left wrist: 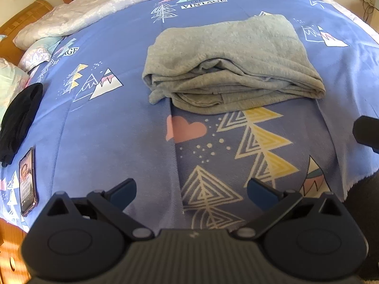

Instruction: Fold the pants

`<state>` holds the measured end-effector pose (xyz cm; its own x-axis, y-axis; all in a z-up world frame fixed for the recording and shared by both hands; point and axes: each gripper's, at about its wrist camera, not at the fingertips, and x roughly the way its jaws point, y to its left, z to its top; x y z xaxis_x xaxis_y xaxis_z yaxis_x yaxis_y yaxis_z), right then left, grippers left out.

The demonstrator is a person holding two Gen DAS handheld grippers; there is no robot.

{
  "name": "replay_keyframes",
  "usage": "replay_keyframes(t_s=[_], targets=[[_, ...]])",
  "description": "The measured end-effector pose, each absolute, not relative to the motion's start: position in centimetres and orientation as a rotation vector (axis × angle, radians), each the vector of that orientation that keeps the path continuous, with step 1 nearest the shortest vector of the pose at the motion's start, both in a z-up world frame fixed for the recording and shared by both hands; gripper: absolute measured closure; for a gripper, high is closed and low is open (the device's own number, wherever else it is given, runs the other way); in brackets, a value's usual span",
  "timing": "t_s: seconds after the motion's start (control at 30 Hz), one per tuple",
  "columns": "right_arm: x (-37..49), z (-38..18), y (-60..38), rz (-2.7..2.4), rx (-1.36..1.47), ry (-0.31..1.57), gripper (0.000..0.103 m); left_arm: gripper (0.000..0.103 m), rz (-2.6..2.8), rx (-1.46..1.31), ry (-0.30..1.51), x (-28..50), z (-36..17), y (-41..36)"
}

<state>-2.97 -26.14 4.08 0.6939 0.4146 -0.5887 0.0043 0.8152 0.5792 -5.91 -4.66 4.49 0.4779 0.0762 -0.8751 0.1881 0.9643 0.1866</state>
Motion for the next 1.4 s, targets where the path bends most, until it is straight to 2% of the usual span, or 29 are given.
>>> replay_keyframes(t_s=[1.4], targets=[[-2.95, 3.36, -26.25, 0.232, 0.609, 0.801, 0.0, 0.0, -0.05, 0.263, 1.095, -5.81, 4.0, -4.42]])
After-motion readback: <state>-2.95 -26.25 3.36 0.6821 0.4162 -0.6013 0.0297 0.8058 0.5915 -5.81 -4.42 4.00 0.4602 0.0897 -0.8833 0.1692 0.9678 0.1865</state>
